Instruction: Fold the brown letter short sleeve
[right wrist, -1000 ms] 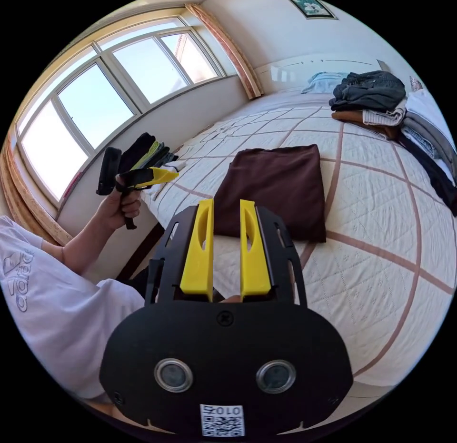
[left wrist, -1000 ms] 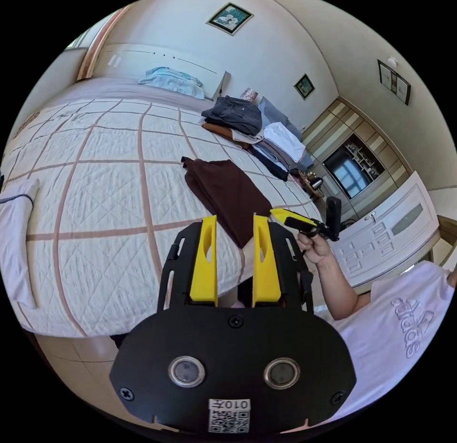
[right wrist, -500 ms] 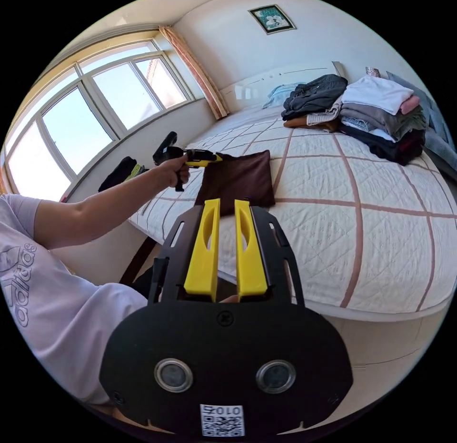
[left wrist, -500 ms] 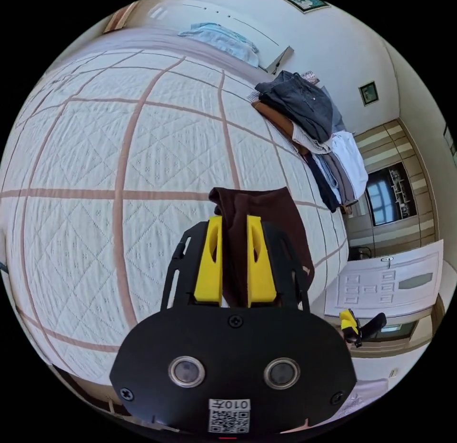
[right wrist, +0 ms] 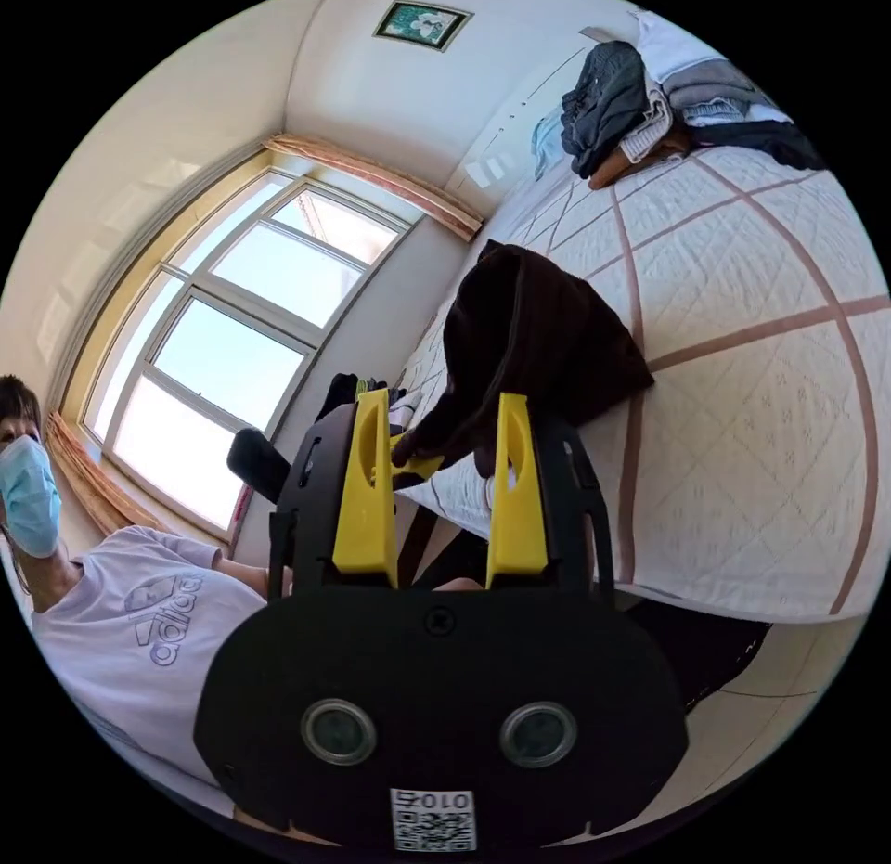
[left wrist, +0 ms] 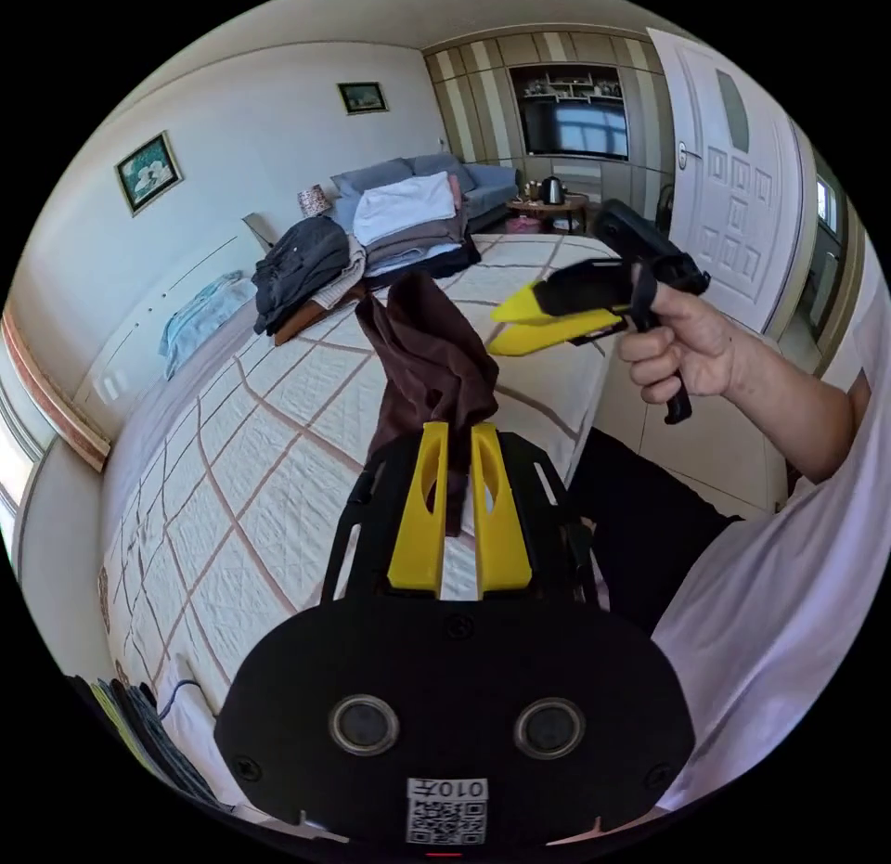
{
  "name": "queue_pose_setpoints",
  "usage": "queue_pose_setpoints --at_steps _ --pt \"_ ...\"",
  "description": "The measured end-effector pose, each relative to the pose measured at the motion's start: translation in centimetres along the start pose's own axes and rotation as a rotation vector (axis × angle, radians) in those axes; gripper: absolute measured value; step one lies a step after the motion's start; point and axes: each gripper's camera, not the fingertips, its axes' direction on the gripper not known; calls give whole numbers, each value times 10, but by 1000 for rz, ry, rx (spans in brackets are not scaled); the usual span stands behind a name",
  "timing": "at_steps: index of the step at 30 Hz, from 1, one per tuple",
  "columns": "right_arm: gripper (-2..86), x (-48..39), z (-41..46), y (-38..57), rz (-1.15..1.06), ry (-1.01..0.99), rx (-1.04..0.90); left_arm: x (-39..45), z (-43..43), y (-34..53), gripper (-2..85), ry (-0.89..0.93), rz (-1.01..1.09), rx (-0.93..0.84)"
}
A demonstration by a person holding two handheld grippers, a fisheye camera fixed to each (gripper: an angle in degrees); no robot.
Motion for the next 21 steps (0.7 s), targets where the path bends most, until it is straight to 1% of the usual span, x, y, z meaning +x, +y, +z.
queue_pose_setpoints --at_steps 3,5,8,10,12,15,17,20,21 --pt "127 20 10 5 79 55 -21 25 5 4 49 -11 25 14" --pt "86 34 6 15 146 26 36 33 7 5 52 -14 57 13" --pt "59 43 2 26 176 -36 56 26 4 14 60 71 49 14" --pt "51 44 0 30 178 -22 52 6 -2 29 72 189 3 21" --pt "46 43 1 31 165 7 35 -6 -8 43 79 211 10 49" --pt "42 36 1 31 133 35 22 -21 -10 55 92 135 77 35" --pt "41 24 -1 28 87 26 17 -27 -7 51 101 118 127 26" --pt "41 4 -4 23 22 44 5 -25 1 37 108 65 269 0" --pt "41 1 -4 22 17 58 1 -20 8 33 107 54 352 -30"
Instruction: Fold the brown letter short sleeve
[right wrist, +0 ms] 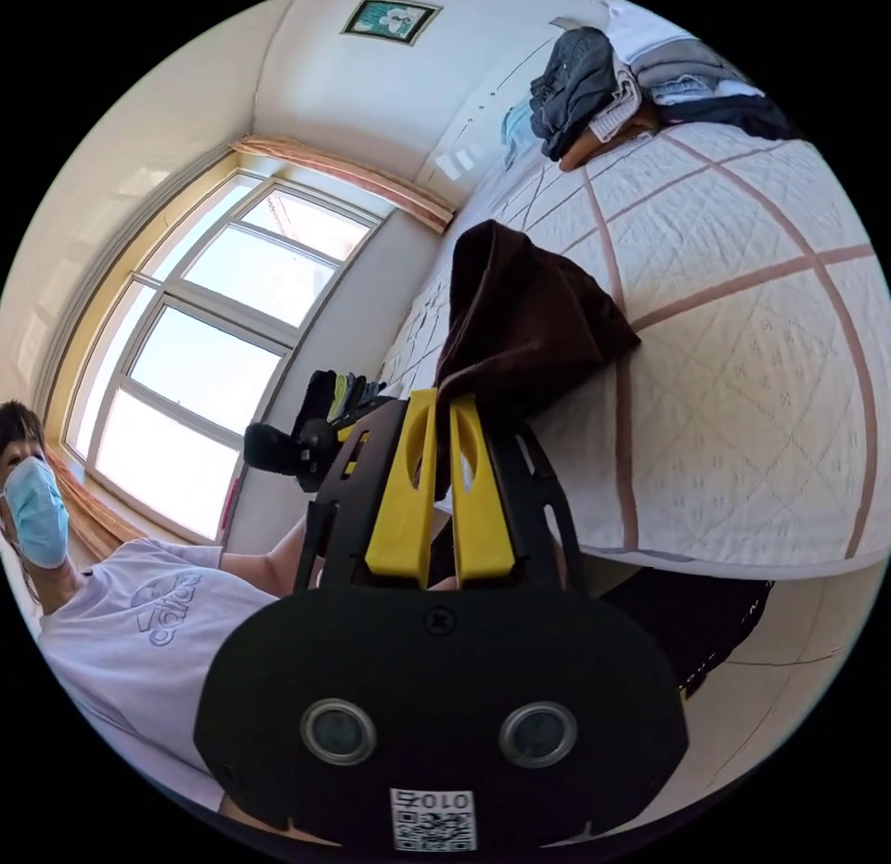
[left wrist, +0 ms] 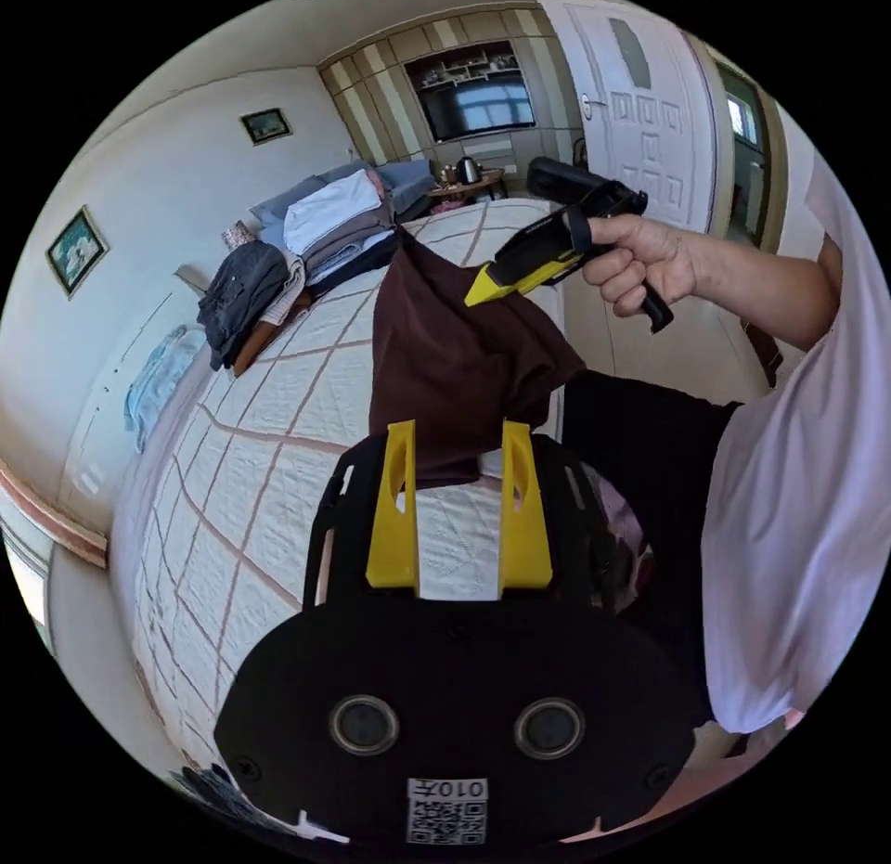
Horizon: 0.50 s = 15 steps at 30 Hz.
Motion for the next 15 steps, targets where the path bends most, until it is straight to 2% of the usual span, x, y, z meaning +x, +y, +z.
queue_pose_setpoints --at_steps 3,9,11,13,15 --pt "40 -10 1 0 -12 86 -32 -9 14 -6 95 11 38 -38" --pt "41 -8 -1 14 19 68 -76 -62 6 4 68 236 1 3" --pt "41 -5 -1 15 33 52 -87 -95 3 16 60 331 -128 47" --pt "41 -10 -3 4 23 47 -103 -149 0 46 50 442 -413 171" --pt "41 -23 -8 -15 -19 65 -105 -189 -8 80 46 476 -657 312"
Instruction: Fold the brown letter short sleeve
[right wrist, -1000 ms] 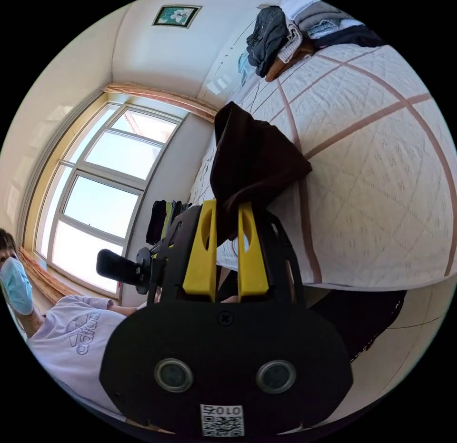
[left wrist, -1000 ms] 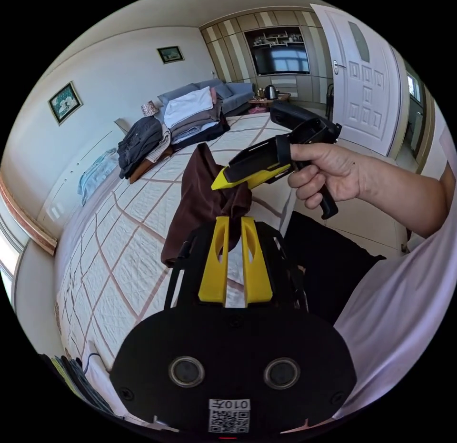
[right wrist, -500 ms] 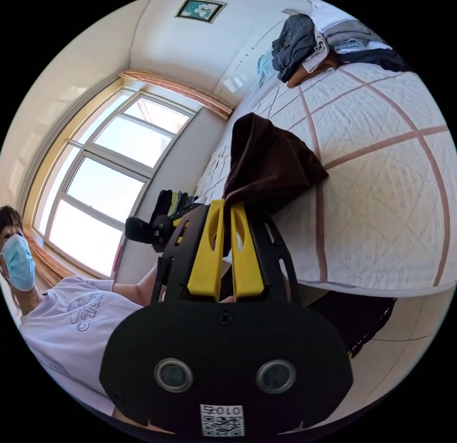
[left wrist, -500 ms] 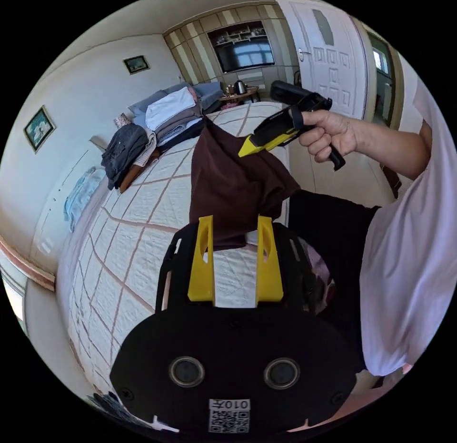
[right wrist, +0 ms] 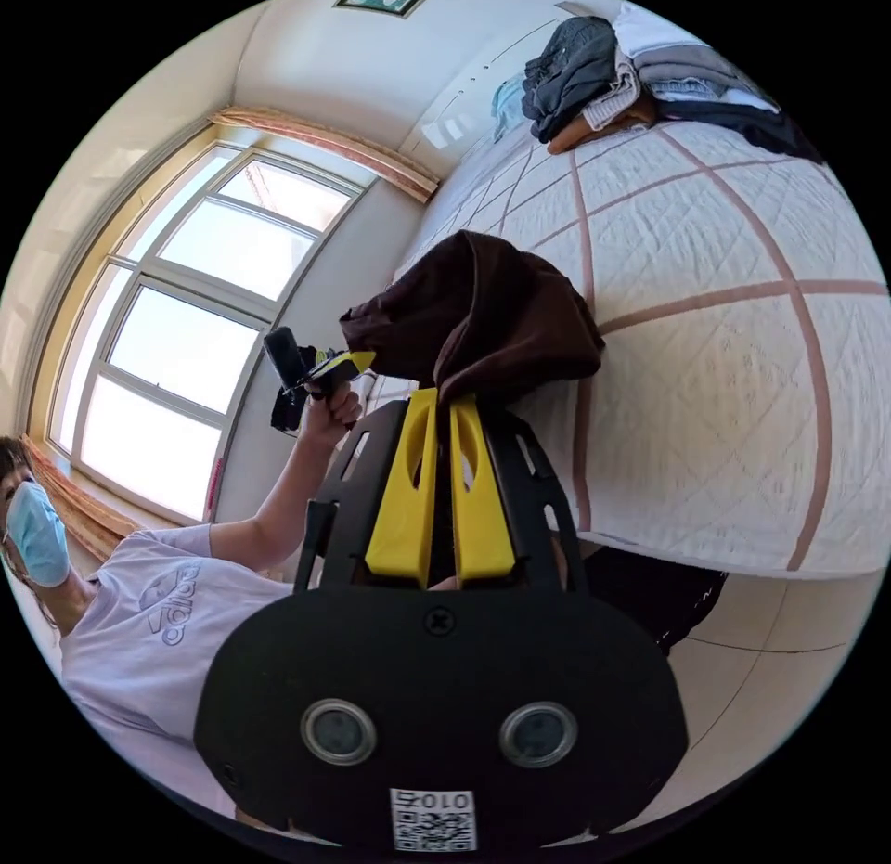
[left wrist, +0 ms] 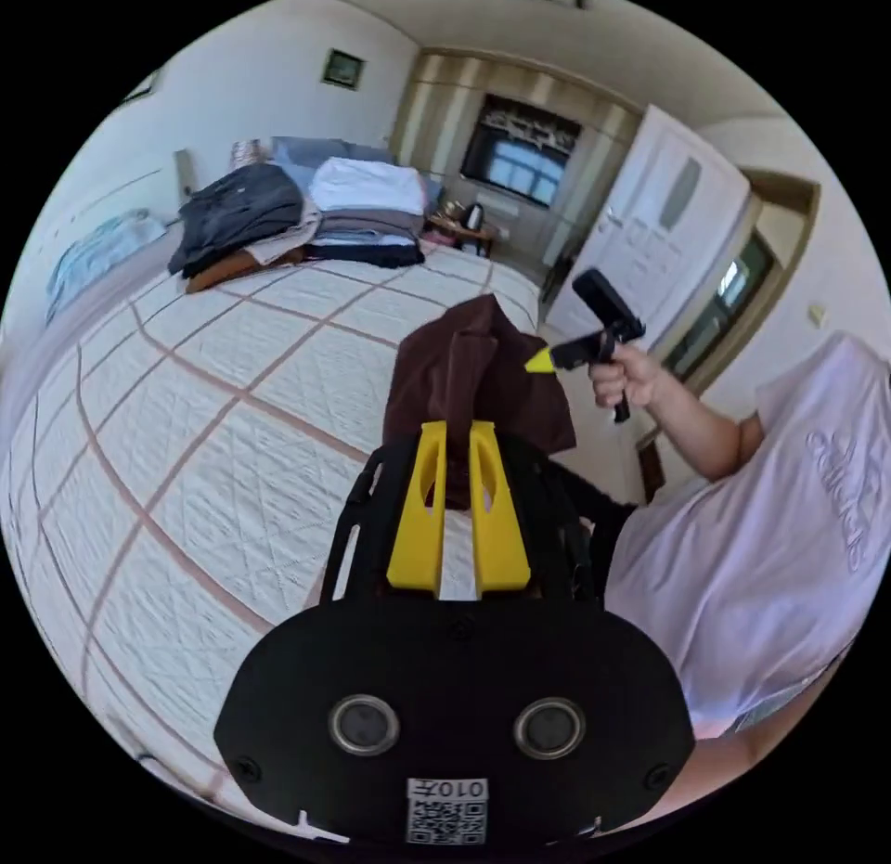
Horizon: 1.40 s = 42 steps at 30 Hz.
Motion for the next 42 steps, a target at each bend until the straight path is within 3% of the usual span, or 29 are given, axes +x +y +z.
queue_pose_setpoints --at_steps 6,12,15,17,18,20,21,25,28,32,34,37,42 --pt "39 -64 -36 -55 -128 157 -3 -66 -105 17 35 -18 -435 304" --pt "36 -30 -2 -39 27 340 -11 -115 -124 91 30 -97 -710 242" --pt "38 -35 7 -11 -1 265 35 -113 -131 144 24 -114 -792 320" --pt "54 -46 13 7 -44 391 82 -99 -139 168 25 -189 -824 367" --pt "60 -50 16 11 -74 429 94 -82 -142 170 29 -257 -768 385" --pt "75 -69 37 18 -192 517 60 -50 -129 140 38 -404 -559 240" --pt "76 -73 44 19 -218 519 35 -26 -108 110 47 -484 -381 87" --pt "74 -85 77 19 -237 425 -35 67 1 31 77 -613 207 -236" --pt "73 -84 77 22 -175 325 4 123 84 13 86 -714 545 -322" --pt "71 -89 62 35 -138 328 21 139 149 -5 89 -592 643 -369" --pt "67 -88 54 43 -103 336 22 145 182 -11 80 -607 708 -445" --pt "59 -83 40 58 -56 335 50 146 187 -21 46 -655 673 -393" --pt "53 -80 27 70 -9 339 86 125 119 -77 6 -327 465 -292"
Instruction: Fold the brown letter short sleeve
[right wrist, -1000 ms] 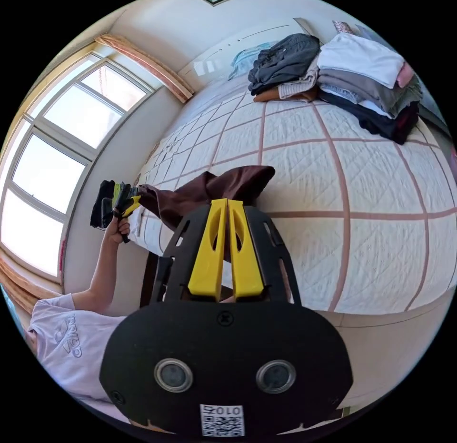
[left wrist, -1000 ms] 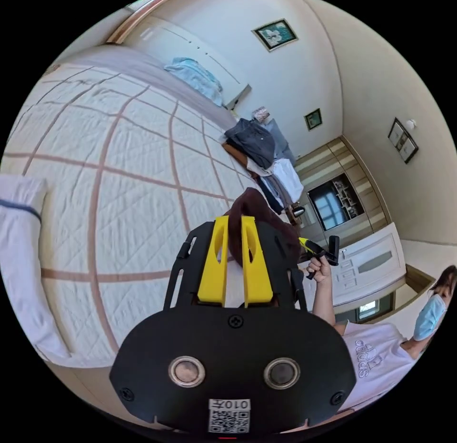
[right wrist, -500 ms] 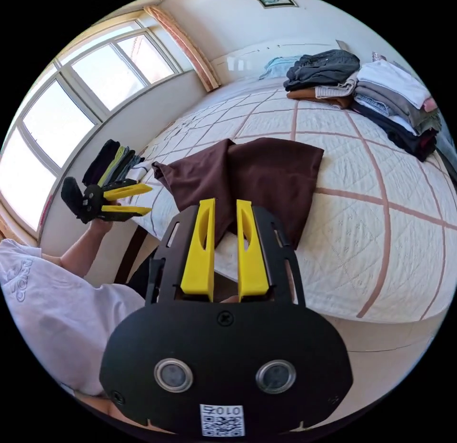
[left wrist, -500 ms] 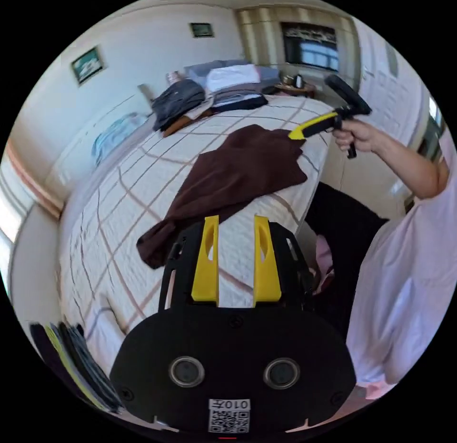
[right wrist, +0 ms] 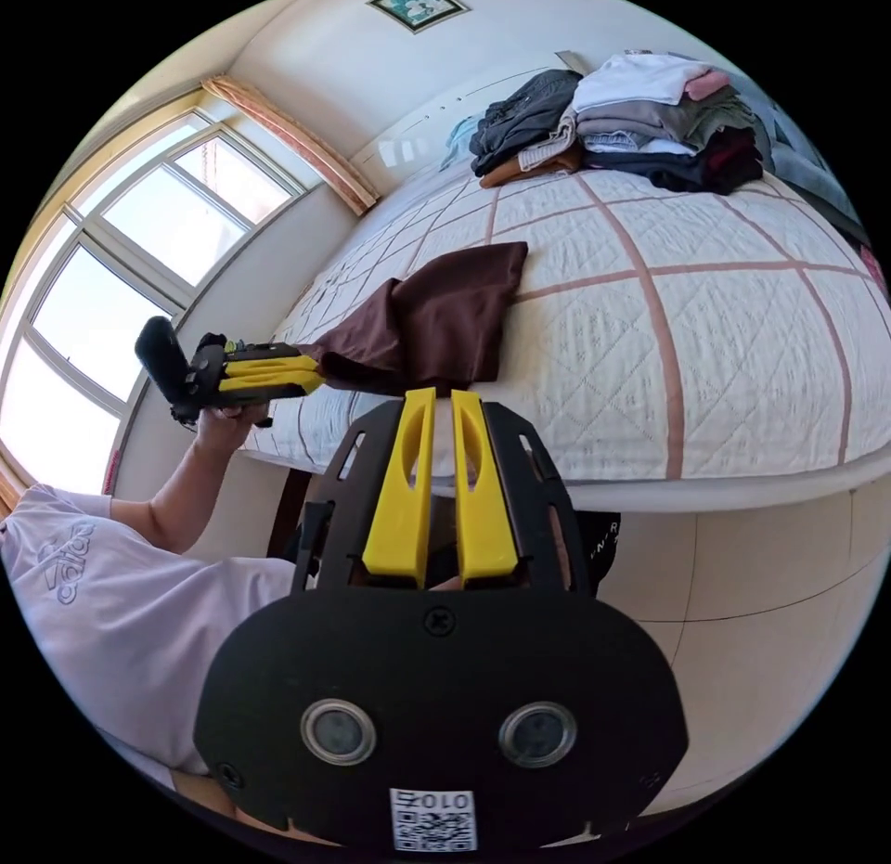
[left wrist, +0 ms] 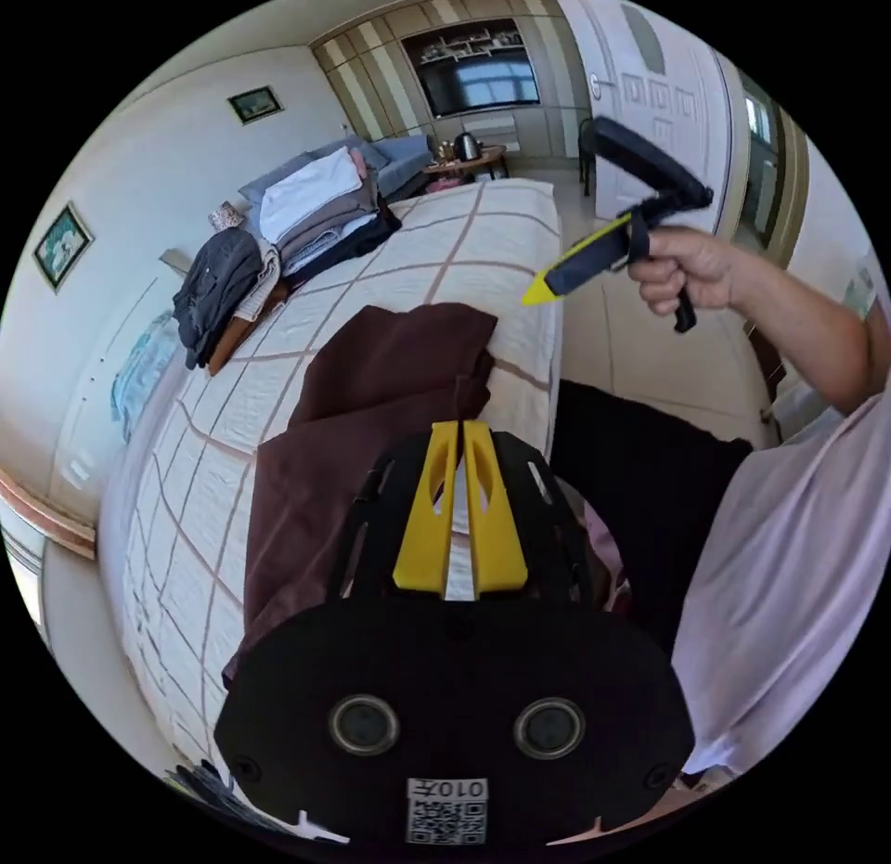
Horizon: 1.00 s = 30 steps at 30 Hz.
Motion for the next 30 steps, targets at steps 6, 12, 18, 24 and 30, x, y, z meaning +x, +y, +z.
queue_pose_setpoints --at_steps 6,12,18,24,30 --pt "59 -24 -4 -35 -57 -27 20 -208 -110 -7 10 87 -403 138" --pt "132 -68 12 -64 -180 169 -34 -306 -201 76 53 -221 -860 282" --pt "133 -67 31 -68 -173 169 -63 -227 -131 165 58 -204 -795 107" --pt "129 -86 61 -121 -217 165 -145 -126 -63 240 56 -30 -799 92" --pt "125 -98 102 -203 -193 286 -241 -82 -75 266 56 -11 -792 113"
